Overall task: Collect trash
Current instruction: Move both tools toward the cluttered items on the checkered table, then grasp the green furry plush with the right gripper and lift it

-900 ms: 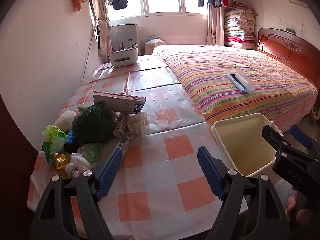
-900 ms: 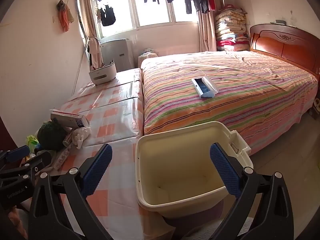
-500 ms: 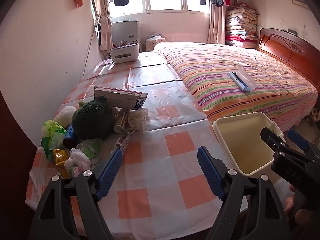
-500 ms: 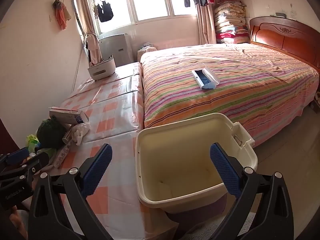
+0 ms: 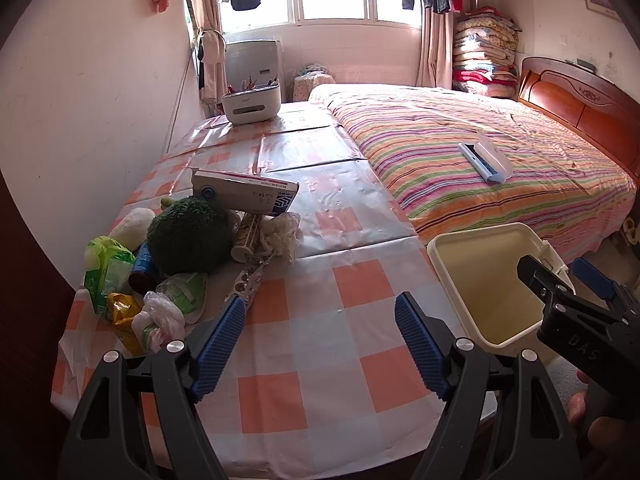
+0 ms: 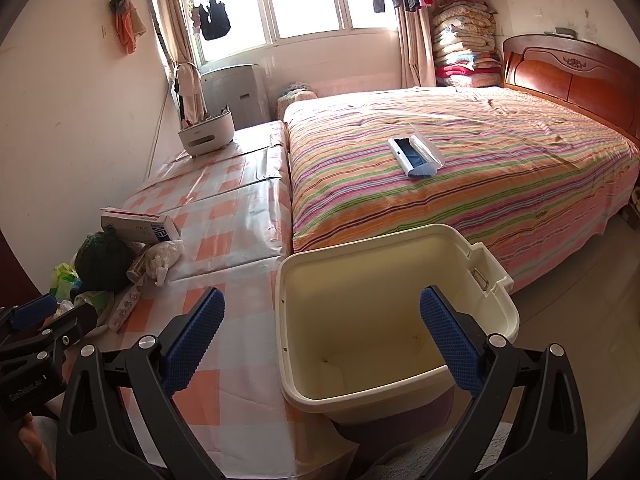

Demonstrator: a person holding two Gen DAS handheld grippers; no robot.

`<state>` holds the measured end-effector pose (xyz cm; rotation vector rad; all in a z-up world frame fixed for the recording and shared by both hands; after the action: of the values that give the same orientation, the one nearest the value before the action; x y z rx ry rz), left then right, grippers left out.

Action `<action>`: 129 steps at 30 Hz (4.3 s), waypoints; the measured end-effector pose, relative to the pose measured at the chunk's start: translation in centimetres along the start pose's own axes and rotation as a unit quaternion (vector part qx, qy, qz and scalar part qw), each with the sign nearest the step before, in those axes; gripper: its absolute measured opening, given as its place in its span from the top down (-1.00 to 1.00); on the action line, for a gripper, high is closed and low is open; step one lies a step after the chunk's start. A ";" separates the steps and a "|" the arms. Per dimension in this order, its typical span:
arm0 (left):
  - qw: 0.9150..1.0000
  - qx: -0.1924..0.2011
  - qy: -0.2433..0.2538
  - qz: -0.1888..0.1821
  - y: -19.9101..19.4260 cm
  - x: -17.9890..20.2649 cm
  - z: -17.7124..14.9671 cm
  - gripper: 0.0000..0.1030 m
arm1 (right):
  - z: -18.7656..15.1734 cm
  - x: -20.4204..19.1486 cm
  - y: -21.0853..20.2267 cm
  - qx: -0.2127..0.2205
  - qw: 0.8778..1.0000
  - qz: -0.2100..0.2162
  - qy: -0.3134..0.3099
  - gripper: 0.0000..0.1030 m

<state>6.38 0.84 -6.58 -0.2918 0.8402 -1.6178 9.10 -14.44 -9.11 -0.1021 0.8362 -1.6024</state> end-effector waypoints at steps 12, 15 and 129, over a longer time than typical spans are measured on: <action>1.000 -0.003 -0.006 0.003 -0.3 -0.7 -0.5 -0.46 | -0.5 -0.5 0.4 -0.010 1.000 0.000 -0.004 -0.88; 1.000 -0.004 -0.010 0.003 -0.3 -1.1 -0.8 -0.46 | -0.5 -0.8 0.5 -0.011 1.000 0.001 -0.005 -0.88; 0.975 -0.086 -0.166 0.117 -0.1 -16.1 -11.0 -0.46 | -11.9 -34.7 14.9 -0.136 0.935 0.184 -0.272 -0.90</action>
<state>3.39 19.82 -10.01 -0.5485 0.7261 -1.2357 23.47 22.25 -12.79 -0.5330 0.5896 -1.0211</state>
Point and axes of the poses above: each gripper's, at about its wrist camera, not at the fingertips, and y roughly the way its jaws point, x to its right, z to its top, the point moved 9 cm from there along y, roughly the way its jaws point, and after that the axes turned 15 degrees about y, right-handed, at the moved point
